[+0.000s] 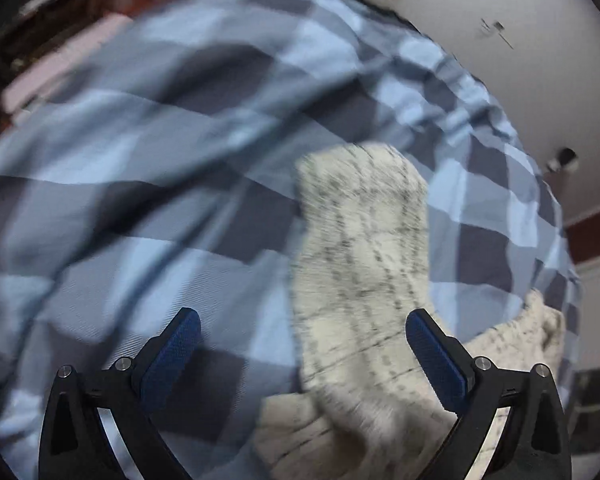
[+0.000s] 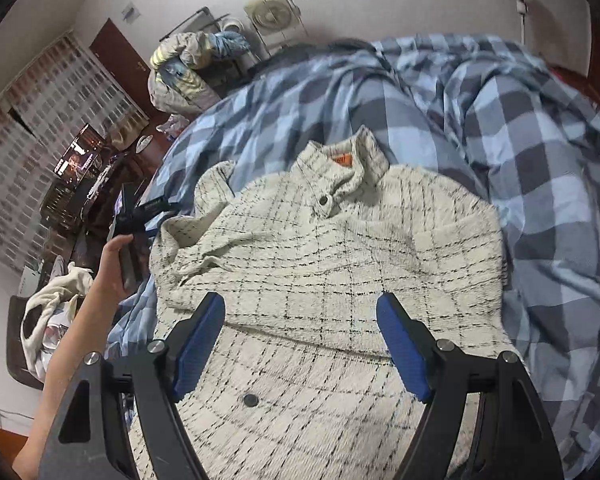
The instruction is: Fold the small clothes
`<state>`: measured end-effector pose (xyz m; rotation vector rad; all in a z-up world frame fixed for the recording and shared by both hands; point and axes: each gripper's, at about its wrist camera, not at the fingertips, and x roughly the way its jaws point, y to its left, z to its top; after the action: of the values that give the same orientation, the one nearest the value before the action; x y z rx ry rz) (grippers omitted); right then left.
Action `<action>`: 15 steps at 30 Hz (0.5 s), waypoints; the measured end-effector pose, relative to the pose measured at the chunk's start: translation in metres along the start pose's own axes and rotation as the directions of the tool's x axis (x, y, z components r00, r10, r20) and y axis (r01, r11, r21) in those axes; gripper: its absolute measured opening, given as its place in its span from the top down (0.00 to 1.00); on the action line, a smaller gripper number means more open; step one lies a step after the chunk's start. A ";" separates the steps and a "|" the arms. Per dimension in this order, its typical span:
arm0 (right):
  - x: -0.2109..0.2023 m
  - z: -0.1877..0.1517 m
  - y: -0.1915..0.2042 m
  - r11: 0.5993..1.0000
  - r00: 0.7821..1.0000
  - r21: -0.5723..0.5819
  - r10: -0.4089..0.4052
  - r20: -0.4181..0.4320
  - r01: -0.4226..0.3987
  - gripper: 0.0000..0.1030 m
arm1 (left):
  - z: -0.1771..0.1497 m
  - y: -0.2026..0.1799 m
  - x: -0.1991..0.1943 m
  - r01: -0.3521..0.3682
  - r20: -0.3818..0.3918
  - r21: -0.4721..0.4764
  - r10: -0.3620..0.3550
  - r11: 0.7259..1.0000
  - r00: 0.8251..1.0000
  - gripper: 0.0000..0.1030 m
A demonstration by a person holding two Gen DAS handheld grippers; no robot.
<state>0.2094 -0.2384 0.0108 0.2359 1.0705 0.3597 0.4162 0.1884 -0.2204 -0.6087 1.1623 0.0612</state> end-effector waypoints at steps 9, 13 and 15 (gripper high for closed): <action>0.018 0.009 -0.011 1.000 1.000 -0.019 -0.020 -0.012 0.020 0.27 | 0.011 -0.008 0.046 0.153 -0.077 -0.060 -0.157 0.986 0.985 0.00; 0.022 0.008 -0.017 0.999 0.999 -0.014 -0.033 -0.021 0.032 0.27 | 0.007 -0.024 0.055 0.187 -0.083 -0.028 -0.189 0.982 0.978 0.07; 0.022 0.008 -0.020 0.999 0.999 -0.017 -0.045 -0.015 0.045 0.27 | 0.006 -0.026 0.050 0.196 -0.058 -0.029 -0.197 0.980 0.979 0.42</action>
<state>0.2291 -0.2482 -0.0105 0.1939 1.0856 0.3302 0.4514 0.1562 -0.2516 -0.7474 1.1559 -0.1132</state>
